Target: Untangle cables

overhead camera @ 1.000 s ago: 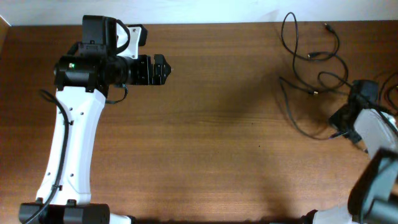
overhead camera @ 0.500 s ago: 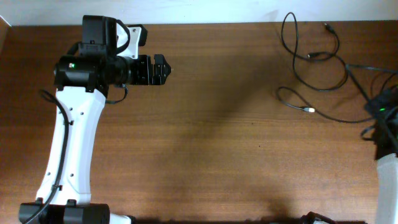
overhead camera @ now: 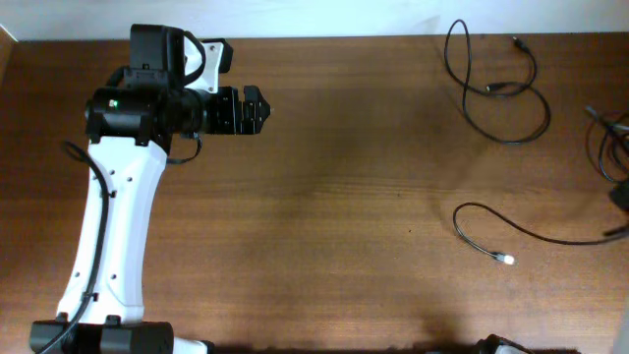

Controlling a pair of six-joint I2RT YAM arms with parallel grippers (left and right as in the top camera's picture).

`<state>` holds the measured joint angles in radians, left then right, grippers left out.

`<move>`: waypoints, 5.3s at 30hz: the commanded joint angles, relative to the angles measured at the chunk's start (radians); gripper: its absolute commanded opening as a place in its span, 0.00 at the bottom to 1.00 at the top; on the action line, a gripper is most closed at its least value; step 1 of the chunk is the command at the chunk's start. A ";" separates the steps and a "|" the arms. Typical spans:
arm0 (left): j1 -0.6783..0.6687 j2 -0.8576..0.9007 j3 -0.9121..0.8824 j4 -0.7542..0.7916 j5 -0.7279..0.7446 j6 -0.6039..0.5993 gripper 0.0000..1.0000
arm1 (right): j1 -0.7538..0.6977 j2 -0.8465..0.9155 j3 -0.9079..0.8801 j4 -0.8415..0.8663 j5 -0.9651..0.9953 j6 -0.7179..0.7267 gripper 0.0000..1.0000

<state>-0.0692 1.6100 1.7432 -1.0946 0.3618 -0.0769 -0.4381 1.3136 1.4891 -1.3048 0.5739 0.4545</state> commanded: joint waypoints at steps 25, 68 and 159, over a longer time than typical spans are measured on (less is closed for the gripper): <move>0.000 0.006 0.009 0.002 -0.002 -0.013 0.99 | 0.157 0.568 0.111 0.016 -0.150 0.077 0.04; 0.000 0.006 0.009 0.002 -0.002 -0.013 0.99 | 0.156 -0.772 0.211 -0.231 -0.641 -0.293 0.99; 0.000 0.006 0.009 0.002 -0.002 -0.013 0.99 | 0.377 -1.310 -1.424 1.237 -0.693 -0.373 0.98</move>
<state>-0.0692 1.6104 1.7432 -1.0950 0.3611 -0.0769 -0.0528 0.0158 0.1028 -0.0872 -0.1276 0.0898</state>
